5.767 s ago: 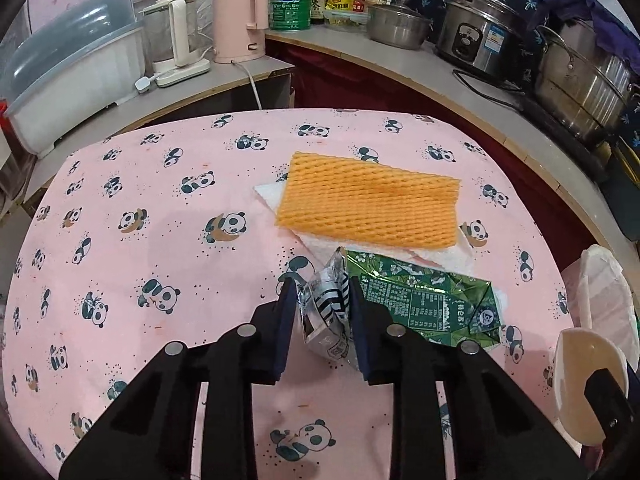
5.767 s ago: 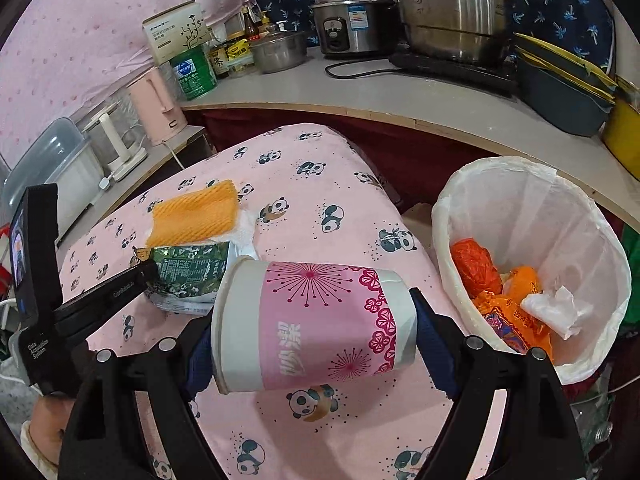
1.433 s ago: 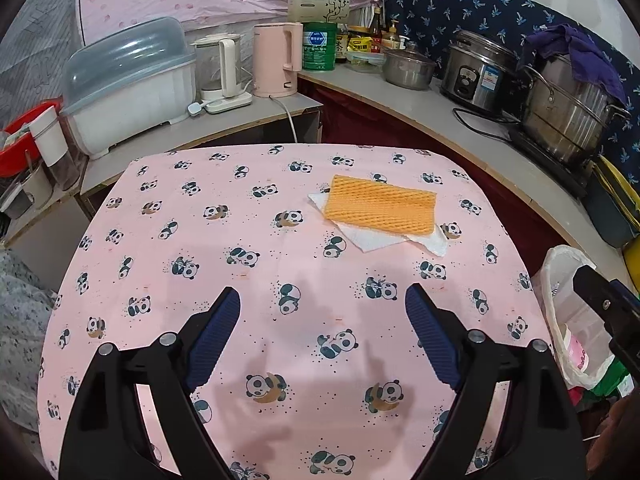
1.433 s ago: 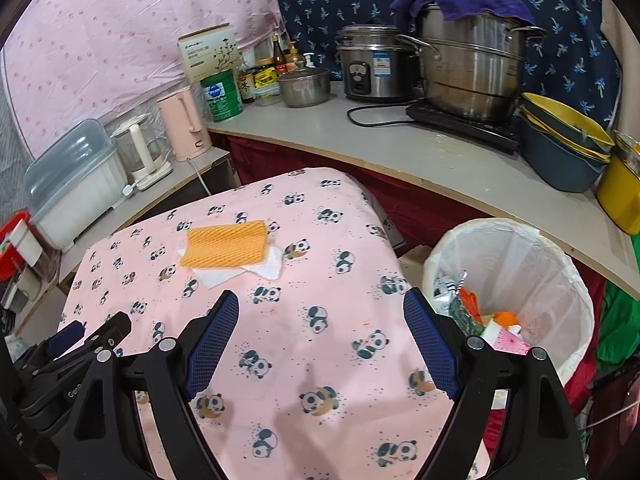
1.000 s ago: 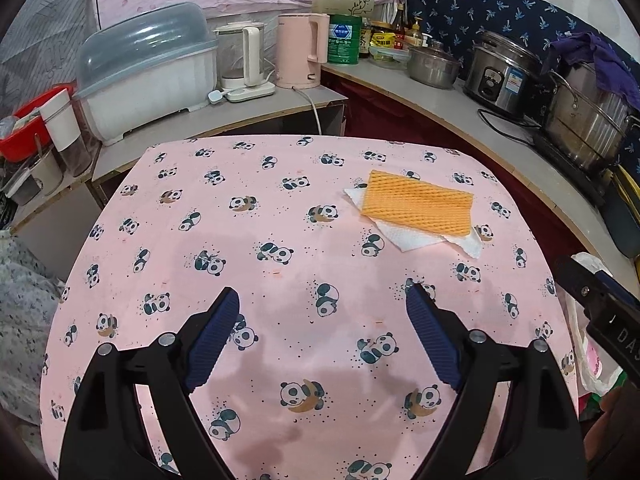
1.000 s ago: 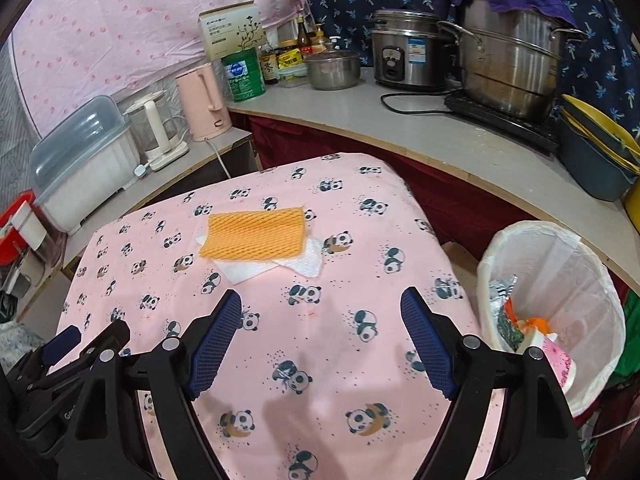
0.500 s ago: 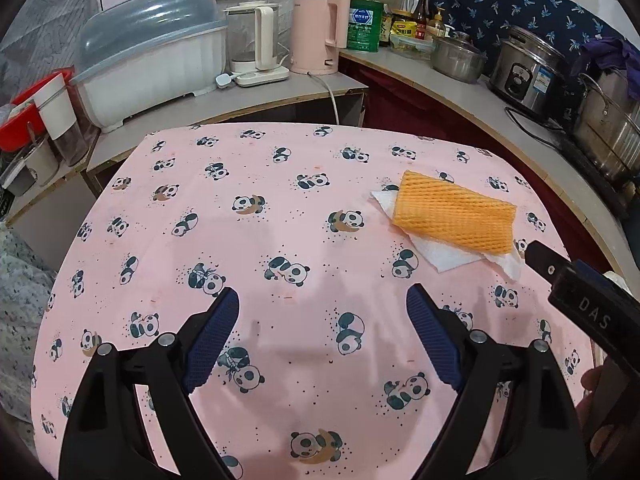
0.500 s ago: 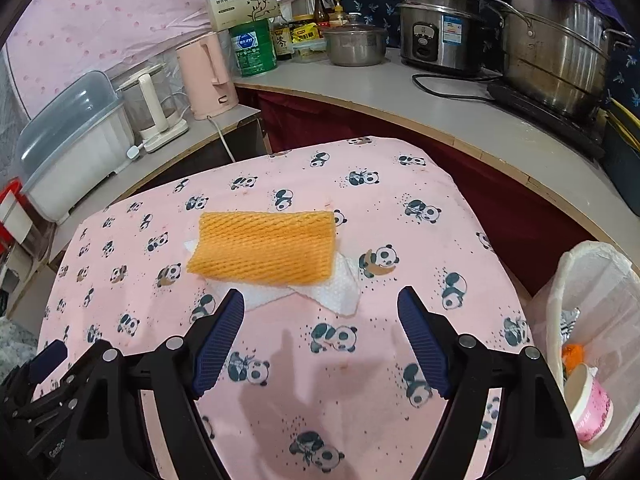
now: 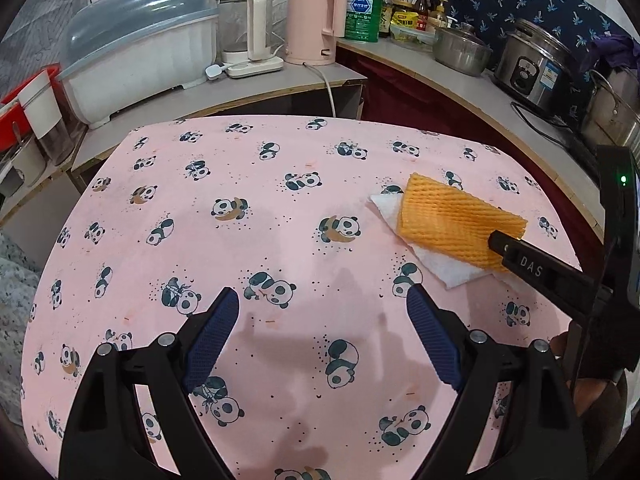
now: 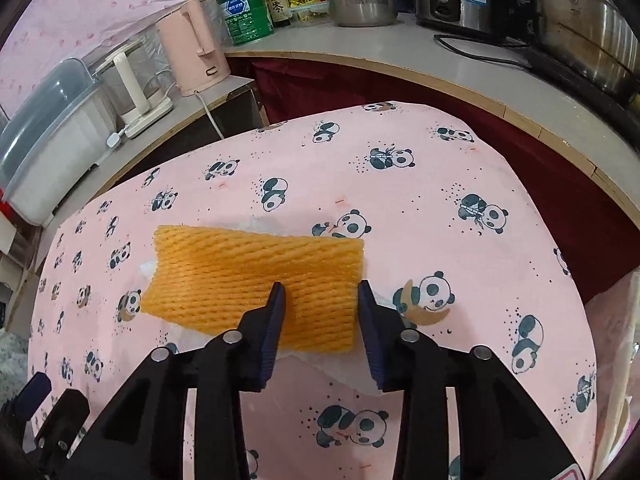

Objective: Collect trash
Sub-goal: 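Grasp the orange foam mesh sleeve with the right tool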

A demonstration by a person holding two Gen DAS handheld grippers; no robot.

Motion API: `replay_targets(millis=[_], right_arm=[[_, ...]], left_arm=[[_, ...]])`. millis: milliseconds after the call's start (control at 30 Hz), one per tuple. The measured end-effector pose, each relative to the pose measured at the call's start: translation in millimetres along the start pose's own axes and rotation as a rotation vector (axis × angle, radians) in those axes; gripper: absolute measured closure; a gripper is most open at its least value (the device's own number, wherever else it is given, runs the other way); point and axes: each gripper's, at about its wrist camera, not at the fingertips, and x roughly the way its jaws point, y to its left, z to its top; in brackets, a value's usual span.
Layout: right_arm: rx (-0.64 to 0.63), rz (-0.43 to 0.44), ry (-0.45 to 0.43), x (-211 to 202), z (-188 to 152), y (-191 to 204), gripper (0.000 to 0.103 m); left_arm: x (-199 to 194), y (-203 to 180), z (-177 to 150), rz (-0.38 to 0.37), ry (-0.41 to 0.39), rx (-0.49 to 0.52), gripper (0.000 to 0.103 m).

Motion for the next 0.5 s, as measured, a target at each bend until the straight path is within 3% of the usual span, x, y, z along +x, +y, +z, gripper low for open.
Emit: replay_targets(millis=[33,233,500], right_arm=[[-0.003,-0.001,0.001,-4,-4,-1,0.084],[0.028,0.030,0.031,-38,-45,-24,0.096],[0.091,0.055,0.017,-102,-105,-52,0.097]], left_arm=[[-1,0,-1,0.000,0.002,0.001,0.021],[-13,-3,-10,-0.007,0.000,0.005,0.021],[-28,-18,-35,-0.040,0.032,0.034,0.021]])
